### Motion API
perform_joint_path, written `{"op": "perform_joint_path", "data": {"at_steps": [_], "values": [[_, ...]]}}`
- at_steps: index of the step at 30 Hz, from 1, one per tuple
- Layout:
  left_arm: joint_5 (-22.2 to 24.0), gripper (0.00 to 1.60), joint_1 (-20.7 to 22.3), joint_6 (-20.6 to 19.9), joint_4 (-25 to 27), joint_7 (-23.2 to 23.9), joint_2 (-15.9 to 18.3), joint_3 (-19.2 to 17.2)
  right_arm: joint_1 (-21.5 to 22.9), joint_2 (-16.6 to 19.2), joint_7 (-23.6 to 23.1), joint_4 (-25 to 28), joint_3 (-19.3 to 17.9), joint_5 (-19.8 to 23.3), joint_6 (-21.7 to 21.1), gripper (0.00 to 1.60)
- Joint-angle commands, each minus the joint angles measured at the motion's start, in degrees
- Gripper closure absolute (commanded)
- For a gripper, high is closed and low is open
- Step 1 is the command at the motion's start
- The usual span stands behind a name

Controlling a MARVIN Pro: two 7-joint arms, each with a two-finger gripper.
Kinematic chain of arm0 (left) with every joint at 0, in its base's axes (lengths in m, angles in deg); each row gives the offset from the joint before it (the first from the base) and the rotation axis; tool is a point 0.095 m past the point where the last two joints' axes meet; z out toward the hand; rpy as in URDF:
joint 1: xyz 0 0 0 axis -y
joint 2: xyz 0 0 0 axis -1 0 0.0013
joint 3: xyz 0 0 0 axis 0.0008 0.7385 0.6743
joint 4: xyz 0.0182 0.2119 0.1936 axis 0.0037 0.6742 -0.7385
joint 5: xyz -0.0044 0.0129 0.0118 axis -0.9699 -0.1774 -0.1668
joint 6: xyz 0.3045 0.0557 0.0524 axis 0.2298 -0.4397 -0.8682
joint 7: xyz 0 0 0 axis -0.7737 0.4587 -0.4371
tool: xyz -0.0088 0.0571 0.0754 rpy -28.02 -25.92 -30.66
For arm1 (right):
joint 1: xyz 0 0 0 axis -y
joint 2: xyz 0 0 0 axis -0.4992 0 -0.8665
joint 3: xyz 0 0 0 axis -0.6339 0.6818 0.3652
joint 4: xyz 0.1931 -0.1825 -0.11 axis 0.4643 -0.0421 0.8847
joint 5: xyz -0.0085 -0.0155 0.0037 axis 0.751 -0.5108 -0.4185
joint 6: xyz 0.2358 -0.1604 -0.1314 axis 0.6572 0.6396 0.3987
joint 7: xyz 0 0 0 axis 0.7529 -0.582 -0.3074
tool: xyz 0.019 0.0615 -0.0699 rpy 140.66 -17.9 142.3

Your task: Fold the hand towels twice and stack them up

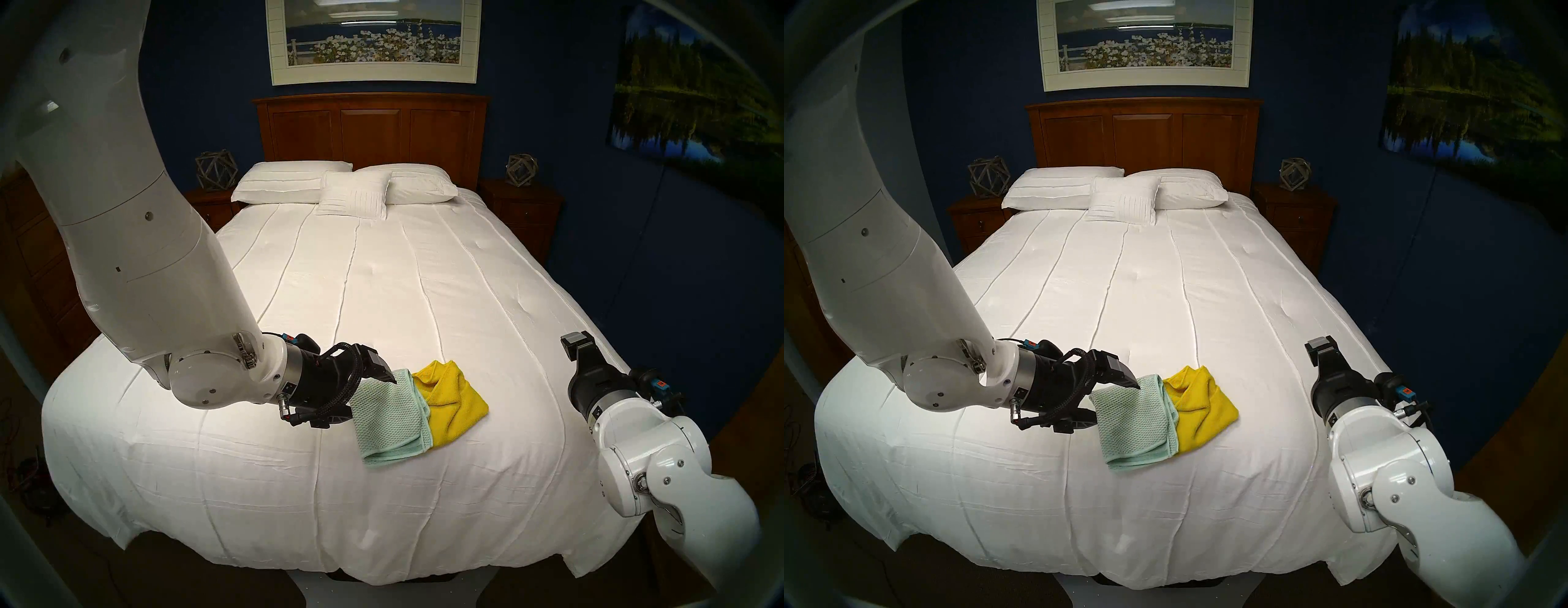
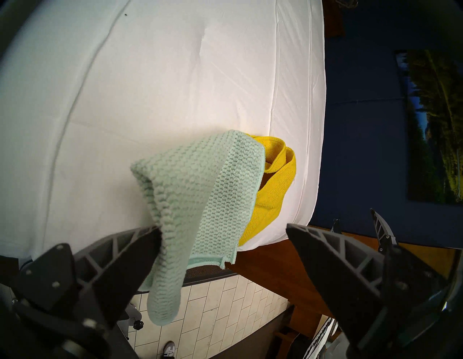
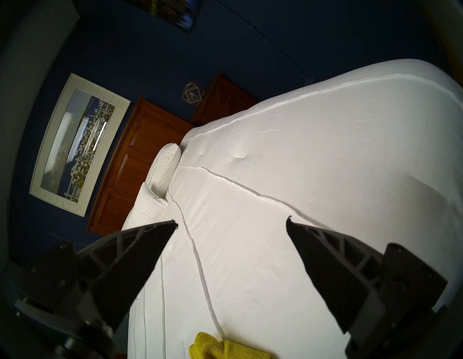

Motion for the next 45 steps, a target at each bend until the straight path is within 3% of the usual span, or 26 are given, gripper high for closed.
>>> {"op": "perform_joint_path", "data": {"at_steps": [1,7,16,25,29,33,39,45], "values": [[1.0,0.00,0.5,0.1,-1.1,1.3,1.6,0.1,1.7,0.2,-1.0,1.1,1.3,0.3,-1.1,0.00],[-1.0,0.00,-2.0,6.6,-0.3,0.3,-1.6,1.2,3.3,0.0,-0.6,1.1,2.9,0.5,-1.9,0.00],[0.1,0.00,-3.5,12.5,0.7,1.5,-0.3,2.1,3.8,-0.3,-1.0,1.1,4.6,1.4,-3.0,0.00],[0.2,0.00,-4.3,15.1,0.7,1.7,-0.3,2.6,10.7,-1.2,-5.3,1.1,11.5,6.2,-11.0,0.00],[-1.2,0.00,-4.2,14.4,1.0,1.9,-0.5,3.2,13.4,-2.5,-5.6,1.1,12.1,10.7,-14.5,0.00],[-1.0,0.00,-4.7,16.6,2.0,1.9,-1.1,3.4,15.4,-4.5,-6.5,1.1,12.9,14.6,-18.0,0.00],[-0.7,0.00,-3.8,18.1,2.8,2.4,0.1,4.7,19.2,-6.2,-6.4,1.1,15.0,19.8,-25.0,0.00],[0.0,0.00,-3.8,19.3,2.5,3.2,1.4,5.8,22.6,-9.0,-5.0,0.1,19.3,21.9,-31.1,0.00]]}}
